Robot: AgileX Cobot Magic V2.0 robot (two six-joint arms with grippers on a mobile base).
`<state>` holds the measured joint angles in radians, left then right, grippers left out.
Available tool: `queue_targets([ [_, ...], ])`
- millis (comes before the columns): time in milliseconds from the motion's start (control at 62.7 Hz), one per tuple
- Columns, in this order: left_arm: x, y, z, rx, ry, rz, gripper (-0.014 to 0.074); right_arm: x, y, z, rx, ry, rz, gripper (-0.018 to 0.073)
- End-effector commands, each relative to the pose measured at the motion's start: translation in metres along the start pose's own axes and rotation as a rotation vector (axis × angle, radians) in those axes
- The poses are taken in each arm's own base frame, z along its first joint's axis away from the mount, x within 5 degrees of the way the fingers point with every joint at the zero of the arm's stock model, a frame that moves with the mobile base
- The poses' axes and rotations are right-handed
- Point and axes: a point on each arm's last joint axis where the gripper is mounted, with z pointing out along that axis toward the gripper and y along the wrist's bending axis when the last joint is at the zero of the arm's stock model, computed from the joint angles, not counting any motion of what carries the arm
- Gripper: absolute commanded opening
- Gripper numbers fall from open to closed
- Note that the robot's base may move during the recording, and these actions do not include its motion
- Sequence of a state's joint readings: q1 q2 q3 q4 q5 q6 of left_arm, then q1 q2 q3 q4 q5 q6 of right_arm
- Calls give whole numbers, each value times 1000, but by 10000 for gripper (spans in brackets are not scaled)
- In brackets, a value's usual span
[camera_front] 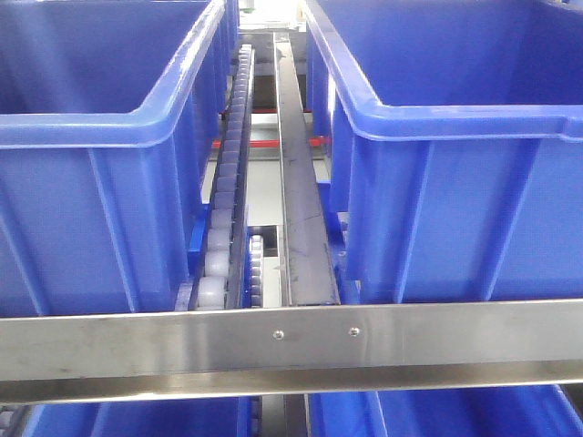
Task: Pick and sort blue part to right shelf
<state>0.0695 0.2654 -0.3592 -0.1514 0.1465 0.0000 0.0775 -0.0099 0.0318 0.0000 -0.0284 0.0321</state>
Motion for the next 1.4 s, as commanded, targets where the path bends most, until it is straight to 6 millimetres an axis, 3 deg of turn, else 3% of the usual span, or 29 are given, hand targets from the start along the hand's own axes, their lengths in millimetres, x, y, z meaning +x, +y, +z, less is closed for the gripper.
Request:
queue_targets([
  [0,-17,-2,-1,13,-100,-10,125,-17,0,-3,-2,-137,9,47],
  [733,-15,-2,0,12,-95,-10,125,-17,0,-3,-1,-134,9,47],
  [1020,32,4,-5,41,-165,114,125,-17,0,-3,-1,-134,9,47],
  [1291,84,10,-12,76,-111,115,125,-17,0,-3,-1,-134,9,47],
  [1387,95,11,-17,71,-77,133,125,-17,0,-3,-1,-134,9,47],
])
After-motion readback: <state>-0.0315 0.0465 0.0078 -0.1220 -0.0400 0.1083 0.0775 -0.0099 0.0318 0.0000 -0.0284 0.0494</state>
